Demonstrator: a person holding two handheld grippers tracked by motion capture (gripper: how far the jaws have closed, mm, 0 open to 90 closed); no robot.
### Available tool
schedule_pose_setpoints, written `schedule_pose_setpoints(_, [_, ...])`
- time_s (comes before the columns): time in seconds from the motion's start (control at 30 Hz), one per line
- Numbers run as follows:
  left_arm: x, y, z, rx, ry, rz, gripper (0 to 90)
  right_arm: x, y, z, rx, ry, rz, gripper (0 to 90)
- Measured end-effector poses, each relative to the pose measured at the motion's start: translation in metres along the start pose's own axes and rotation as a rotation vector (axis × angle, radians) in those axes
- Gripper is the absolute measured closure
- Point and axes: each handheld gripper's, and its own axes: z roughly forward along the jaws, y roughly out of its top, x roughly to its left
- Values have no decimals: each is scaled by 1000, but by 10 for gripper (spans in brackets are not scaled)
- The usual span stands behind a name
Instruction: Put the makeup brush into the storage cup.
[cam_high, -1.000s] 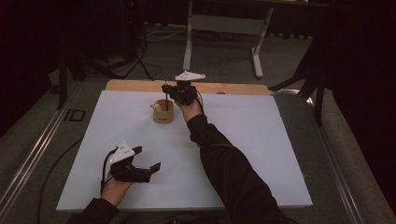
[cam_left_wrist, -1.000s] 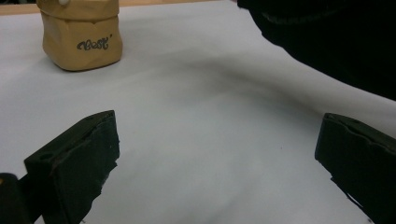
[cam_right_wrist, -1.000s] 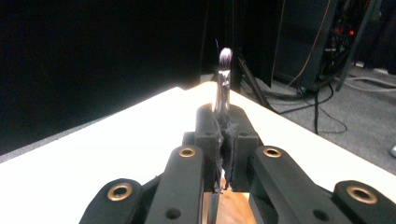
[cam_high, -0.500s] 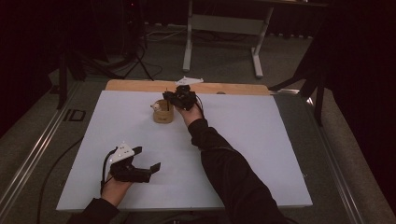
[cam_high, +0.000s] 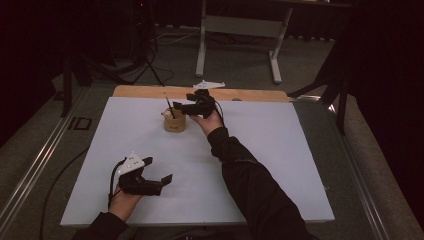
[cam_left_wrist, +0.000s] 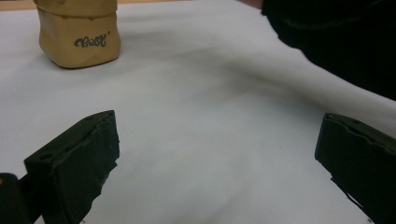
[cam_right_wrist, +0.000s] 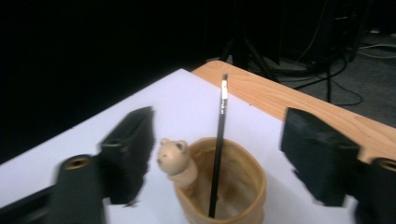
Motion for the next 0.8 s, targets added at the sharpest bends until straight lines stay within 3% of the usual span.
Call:
schedule_pose_setpoints(0.07, [0,0,0,-2,2,0,7,1,1,-7,-4,24,10,119])
schedule_pose_setpoints(0.13, [-1,1,0,-6,1,-1,7,4,0,-15,-6,13,13,123])
schedule_pose_setpoints(0.23, [-1,0,0,-5,0,1,7,7,-3,-27,1,32,15,118])
schedule_pose_setpoints(0.5, [-3,1,-1,-9,7,8,7,13,-16,-58,13,17,-37,125])
schedule_pose_setpoints(0.8, [-4,2,-1,-11,10,6,7,18,-36,-94,8,7,-36,128])
